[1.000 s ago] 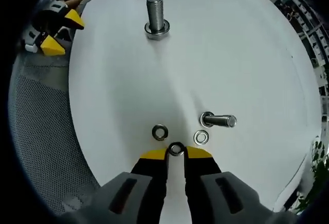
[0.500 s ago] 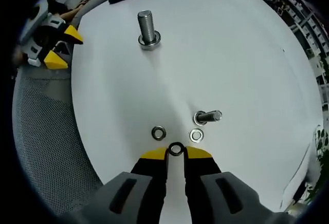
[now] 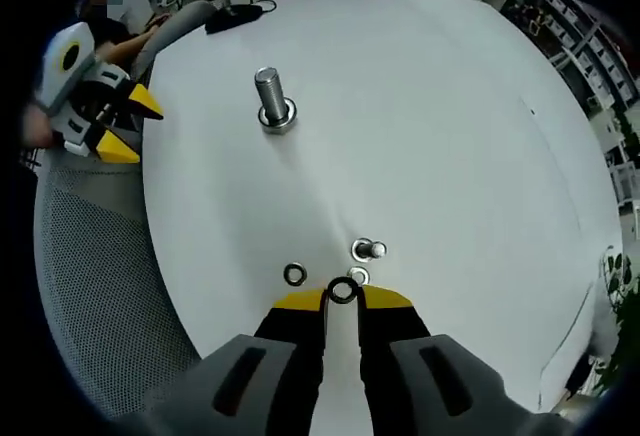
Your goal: Place the washer onto the threaded stud by aligning its center hole with the stud, sliding it down to the base, and recovering from edge contact or off-axis alignment until the washer reaches the visible bottom stop.
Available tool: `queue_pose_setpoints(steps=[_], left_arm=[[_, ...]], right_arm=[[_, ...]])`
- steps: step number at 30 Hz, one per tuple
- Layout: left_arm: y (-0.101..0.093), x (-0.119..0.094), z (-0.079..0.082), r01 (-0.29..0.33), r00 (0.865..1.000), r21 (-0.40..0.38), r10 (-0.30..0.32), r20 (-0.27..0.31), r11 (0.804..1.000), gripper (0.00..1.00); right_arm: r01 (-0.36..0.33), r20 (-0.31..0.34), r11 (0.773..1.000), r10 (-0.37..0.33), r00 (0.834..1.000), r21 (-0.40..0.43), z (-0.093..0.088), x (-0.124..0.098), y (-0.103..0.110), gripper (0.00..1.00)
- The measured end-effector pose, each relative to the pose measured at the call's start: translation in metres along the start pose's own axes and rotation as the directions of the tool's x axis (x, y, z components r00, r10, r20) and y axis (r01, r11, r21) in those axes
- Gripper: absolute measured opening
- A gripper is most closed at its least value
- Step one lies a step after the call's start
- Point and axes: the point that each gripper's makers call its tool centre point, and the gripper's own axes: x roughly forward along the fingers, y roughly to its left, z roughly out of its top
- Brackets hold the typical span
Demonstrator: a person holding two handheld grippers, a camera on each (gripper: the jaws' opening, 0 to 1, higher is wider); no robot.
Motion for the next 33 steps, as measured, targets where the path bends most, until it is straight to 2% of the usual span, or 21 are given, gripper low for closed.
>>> queue_pose_setpoints(steps=[6,13,23,33], left_arm=[[-0.001,-0.001,0.000,0.001,1.000,0.002,-0.001,0.001,1.000,0.26],[-0.001,-0.001,0.001,0.002,1.000,0.006,-0.002,-0.001,1.000,0.26],[-0.001,0.000,0.000,0.004,1.000,0.006,-0.004,-0.003,1.000,0.26],[-0.002,0.000,0.000,0.006,1.000,0.007,-0.006,-0.002,1.000,0.26]], right_arm=[[0.010,0.021,1.000,-0.010,1.000,0.011,0.005,-0.008,-0.007,0.14],[0.020,0.040,1.000,-0.019,0.999,-0.013,0.012,-0.015,-0.007,0.14],[0.034,0.058,0.999,-0.032,0.998,-0.028,0.026,-0.011,-0.012,0.14],[0.053,0.042,0.998,-0.051,0.998,-0.032,0.023,-0.007,-0.016,0.14]])
